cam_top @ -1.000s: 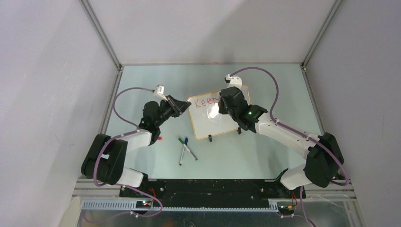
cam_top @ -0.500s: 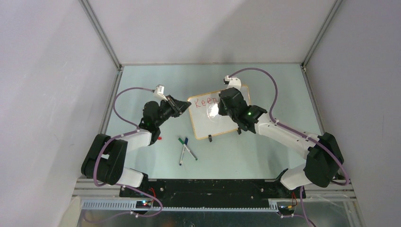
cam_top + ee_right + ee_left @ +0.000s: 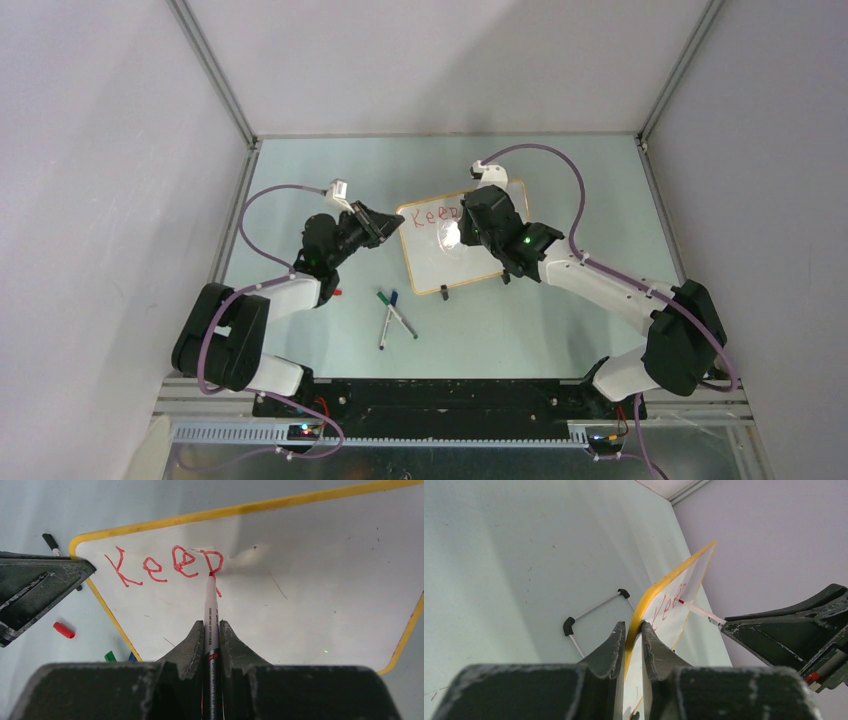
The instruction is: Write a sentence on the whiteboard
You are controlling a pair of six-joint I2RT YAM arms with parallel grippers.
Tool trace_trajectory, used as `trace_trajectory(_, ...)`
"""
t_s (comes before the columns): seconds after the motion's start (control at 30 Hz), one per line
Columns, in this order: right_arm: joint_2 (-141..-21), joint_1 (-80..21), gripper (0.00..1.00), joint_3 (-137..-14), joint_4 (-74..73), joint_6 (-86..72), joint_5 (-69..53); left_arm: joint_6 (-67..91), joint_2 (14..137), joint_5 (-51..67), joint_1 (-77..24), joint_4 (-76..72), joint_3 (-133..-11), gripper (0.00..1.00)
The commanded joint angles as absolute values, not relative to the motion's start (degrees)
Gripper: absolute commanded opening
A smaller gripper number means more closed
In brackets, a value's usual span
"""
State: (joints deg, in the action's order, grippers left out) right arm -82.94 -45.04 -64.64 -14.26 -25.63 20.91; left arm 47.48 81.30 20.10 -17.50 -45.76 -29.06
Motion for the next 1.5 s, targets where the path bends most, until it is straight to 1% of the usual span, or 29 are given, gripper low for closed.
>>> trace_trajectory(0.0,-82.86,-45.38,0.0,-66.4,-13.61,-25.18,21.36,46.23,78.93,19.21,-17.6,-47.02,-30.5,0.16)
trace_trajectory(0.2,-78.78,-46.84,0.0,-66.03,-13.62,-24.51,23.34,46.15,78.63,19.12,-17.65,-46.83,-30.41,0.16)
trace_trajectory(0.3,-74.94,-47.52,0.0,-63.06,-10.79,-23.77,24.12,45.99,78.28,18.92,-17.64,-46.64,-30.32,0.17)
trace_trajectory(0.37,-72.58,-47.61,0.0,-60.91,-7.99,-23.66,24.9,45.9,78.12,18.71,-17.59,-46.45,-30.26,0.19)
trace_trajectory(0.43,-70.5,-47.58,0.0,-59.02,-7.05,-23.93,27.21,45.7,77.5,18.12,-17.59,-46.15,-30.01,0.23)
trace_trajectory(0.47,-69.17,-47.52,0.0,-58.51,-6.82,-24.1,27.93,45.57,77.11,17.49,-17.58,-46.01,-29.81,0.28)
trace_trajectory(0.53,-67.45,-47.11,0.0,-56.71,-6.3,-24.66,29.63,44.8,75.67,16.06,-17.45,-45.37,-28.83,0.31)
trace_trajectory(0.73,-63.56,-45.09,0.0,-53.12,-4.37,-26.83,29.16,42.87,70.99,12.52,-17.24,-42.56,-27.37,0.35)
trace_trajectory(0.9,-62.4,-44.46,0.0,-51.6,-2.6,-28.22,28.6,42.14,67.93,9.16,-17.27,-41.91,-25.68,0.41)
trace_trajectory(1.03,-61.98,-44.1,0.0,-51.51,-3.42,-28.87,30.2,42.03,67.73,8.81,-17.29,-41.68,-25.57,0.44)
trace_trajectory(1.47,-60.03,-36.37,0.0,-50.44,-8.43,-33.67,28.96,43.85,71.68,12.4,-17.28,-44.02,-26.89,0.47)
